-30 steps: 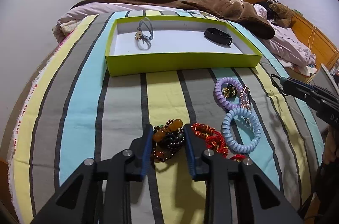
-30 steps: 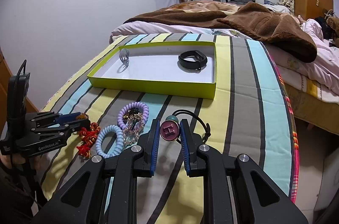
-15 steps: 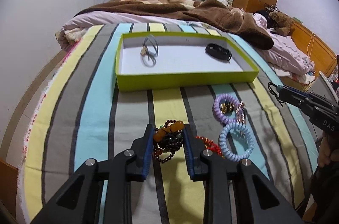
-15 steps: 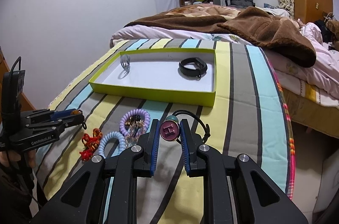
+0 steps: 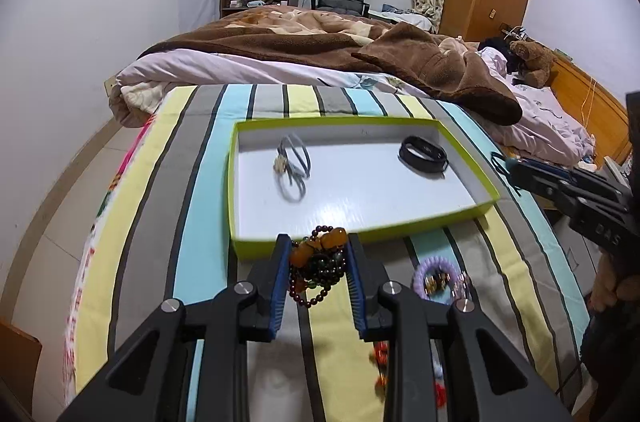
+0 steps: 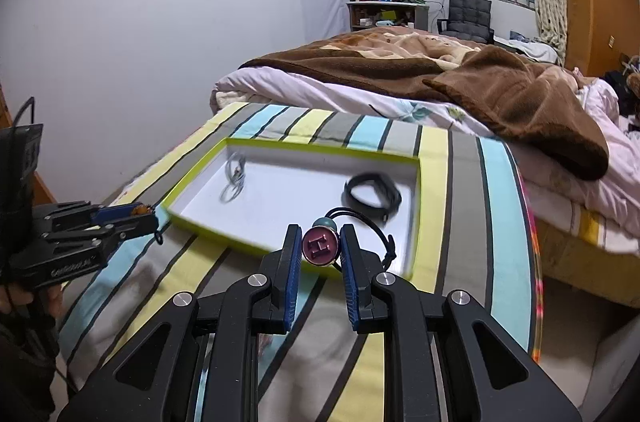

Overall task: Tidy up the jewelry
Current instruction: 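Carry the pendant with the right tool into the box while the left tool carries and releases the beads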

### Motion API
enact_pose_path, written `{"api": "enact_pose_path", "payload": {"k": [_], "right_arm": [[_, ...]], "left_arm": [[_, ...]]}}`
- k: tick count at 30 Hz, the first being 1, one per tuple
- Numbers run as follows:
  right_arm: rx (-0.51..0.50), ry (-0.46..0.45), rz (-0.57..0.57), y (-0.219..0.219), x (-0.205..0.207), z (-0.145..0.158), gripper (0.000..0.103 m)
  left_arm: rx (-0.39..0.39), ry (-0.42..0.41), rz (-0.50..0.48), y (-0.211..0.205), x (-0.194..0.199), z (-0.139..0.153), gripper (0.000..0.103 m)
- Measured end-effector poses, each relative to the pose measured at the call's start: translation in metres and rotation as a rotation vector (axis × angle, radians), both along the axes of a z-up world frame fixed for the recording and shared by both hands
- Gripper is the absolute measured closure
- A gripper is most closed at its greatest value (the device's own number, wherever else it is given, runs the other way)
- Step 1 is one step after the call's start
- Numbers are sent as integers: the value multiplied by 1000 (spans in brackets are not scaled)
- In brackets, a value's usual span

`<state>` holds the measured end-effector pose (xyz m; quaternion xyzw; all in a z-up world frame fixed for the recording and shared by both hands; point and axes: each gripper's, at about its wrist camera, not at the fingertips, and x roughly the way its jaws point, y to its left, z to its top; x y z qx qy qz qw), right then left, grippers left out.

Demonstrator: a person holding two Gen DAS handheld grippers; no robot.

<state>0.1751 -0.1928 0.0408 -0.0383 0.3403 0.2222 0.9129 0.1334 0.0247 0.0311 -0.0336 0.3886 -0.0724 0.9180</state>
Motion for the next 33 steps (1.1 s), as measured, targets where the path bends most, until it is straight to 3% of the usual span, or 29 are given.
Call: {"api": "enact_pose_path", "payload": {"k": [13, 17, 33], "right_arm": [[-57, 70, 50, 45, 94, -25, 83], [-43, 130, 88, 58, 116, -39, 83], [-74, 209, 91, 75, 139, -68, 83]], "left_arm": [[-23, 49, 22, 1, 62, -22, 75], [22, 58, 33, -1, 70, -29, 75], [23, 113, 37, 1, 83, -49, 74]]}}
